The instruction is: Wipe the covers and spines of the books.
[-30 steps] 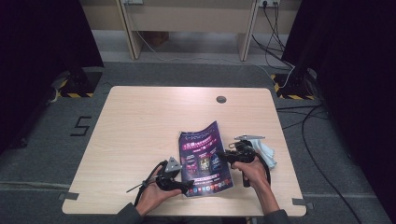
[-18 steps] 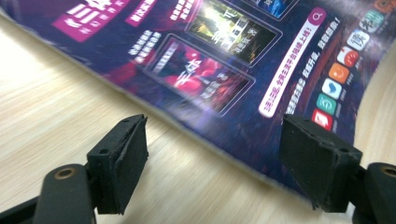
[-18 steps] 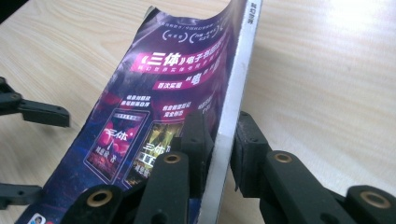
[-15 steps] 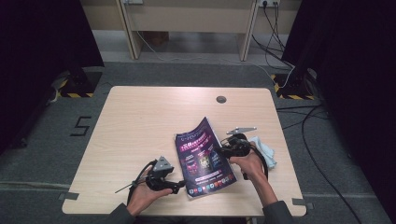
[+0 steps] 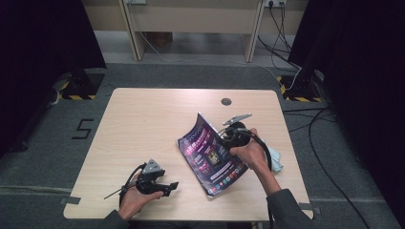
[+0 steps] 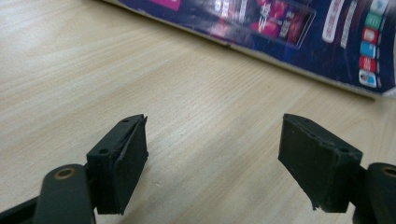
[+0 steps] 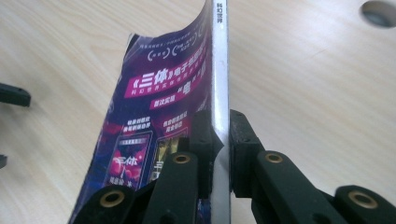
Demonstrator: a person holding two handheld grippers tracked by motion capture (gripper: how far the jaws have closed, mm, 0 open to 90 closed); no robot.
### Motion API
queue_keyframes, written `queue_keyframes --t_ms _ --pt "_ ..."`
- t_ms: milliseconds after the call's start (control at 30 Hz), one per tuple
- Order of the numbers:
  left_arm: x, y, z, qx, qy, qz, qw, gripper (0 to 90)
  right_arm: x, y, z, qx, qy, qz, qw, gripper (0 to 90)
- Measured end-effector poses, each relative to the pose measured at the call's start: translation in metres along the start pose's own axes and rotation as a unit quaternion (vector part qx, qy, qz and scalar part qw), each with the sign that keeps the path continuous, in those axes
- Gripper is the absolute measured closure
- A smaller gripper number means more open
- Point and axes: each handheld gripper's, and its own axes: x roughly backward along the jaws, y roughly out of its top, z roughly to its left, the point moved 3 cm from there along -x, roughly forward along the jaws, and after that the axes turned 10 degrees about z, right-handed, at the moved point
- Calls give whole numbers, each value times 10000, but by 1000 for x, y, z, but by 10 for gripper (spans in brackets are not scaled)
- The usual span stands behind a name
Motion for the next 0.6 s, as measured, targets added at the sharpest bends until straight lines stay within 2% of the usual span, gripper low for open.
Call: queue_keyframes --t_ms 200,333,400,433,467,600 --pt "0 0 3 37 21 -8 10000 233 29 24 -4 192 -512 -8 9985 830" --pt "0 0 5 67 30 -6 10000 234 45 41 5 486 -841 27 9953 830" --pt "0 0 4 61 35 -1 10000 234 45 47 12 722 -1045 129 9918 829" --pt "0 0 4 62 37 2 10000 235 41 48 18 771 -1069 200 9911 829" --pt "0 -1 4 59 35 9 10000 235 36 48 22 925 -1055 281 9897 830" --pt "0 -1 5 68 47 18 10000 235 22 46 39 986 -689 380 9920 830"
